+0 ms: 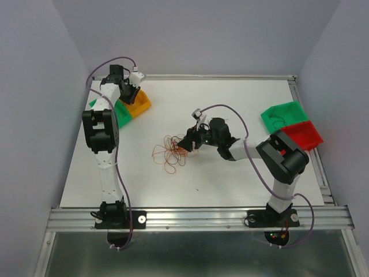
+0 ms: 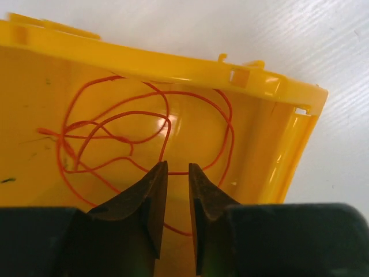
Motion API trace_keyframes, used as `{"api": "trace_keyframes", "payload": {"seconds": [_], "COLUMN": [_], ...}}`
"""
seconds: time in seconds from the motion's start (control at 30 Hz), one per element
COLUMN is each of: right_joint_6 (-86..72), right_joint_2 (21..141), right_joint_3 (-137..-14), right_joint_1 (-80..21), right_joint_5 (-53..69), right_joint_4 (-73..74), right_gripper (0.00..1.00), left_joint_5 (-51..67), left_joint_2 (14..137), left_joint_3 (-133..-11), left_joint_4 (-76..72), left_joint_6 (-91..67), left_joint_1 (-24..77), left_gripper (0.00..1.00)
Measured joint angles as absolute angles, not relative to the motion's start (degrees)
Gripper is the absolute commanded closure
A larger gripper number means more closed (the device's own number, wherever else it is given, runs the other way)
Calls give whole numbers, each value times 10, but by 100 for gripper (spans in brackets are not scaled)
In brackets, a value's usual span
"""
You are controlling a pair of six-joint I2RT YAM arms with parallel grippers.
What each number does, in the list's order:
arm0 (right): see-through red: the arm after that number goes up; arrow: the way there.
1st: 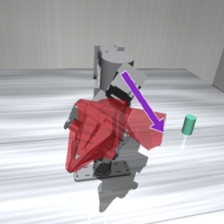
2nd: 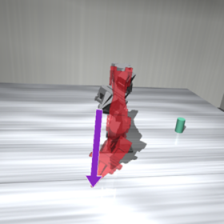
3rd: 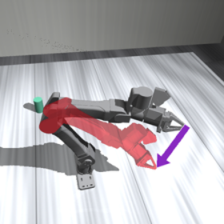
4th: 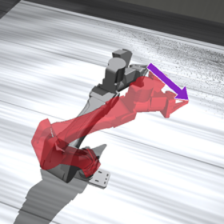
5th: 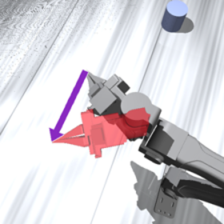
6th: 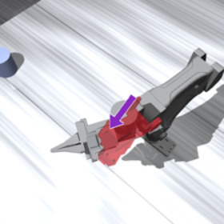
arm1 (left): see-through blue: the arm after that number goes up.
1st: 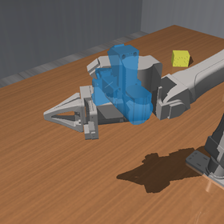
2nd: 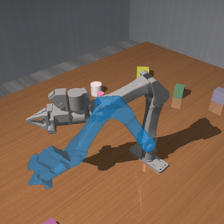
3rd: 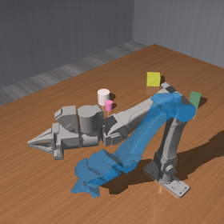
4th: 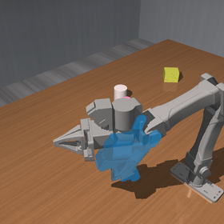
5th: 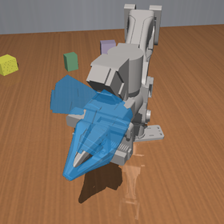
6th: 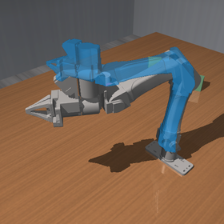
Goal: Untangle the cables
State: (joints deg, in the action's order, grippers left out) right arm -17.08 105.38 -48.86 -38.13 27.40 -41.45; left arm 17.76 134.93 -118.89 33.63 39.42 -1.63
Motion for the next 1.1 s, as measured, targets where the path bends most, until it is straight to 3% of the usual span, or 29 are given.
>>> {"api": "trace_keyframes", "payload": {"seconds": [0.2,0.47,0.83,0.87,1.0,1.03,1.1], "right_joint_6": [-140,-105,-43,-38,-22,-20,-18], "right_joint_2": [1050,1013,1014,1018,1033,1039,1042], "right_joint_3": [-488,-483,-472,-472,-474,-481,-489], "right_joint_1": [-384,-384,-384,-384,-385,-387,-389], "right_joint_5": [284,315,340,340,342,343,348], "right_joint_4": [-394,-392,-388,-385,-369,-361,-354], "right_gripper": [30,30,34,37,83,99,100], "left_joint_5": [194,233,304,309,322,326,334], "left_joint_2": [1211,1070,946,931,871,856,821], "left_joint_3": [-1080,-1046,-828,-813,-772,-762,-734], "left_joint_4": [269,201,174,170,147,137,115], "left_joint_6": [388,384,361,357,342,337,328], "left_joint_1": [-14,10,71,71,70,70,70], "left_gripper": [50,50,49,49,49,49,49]}}
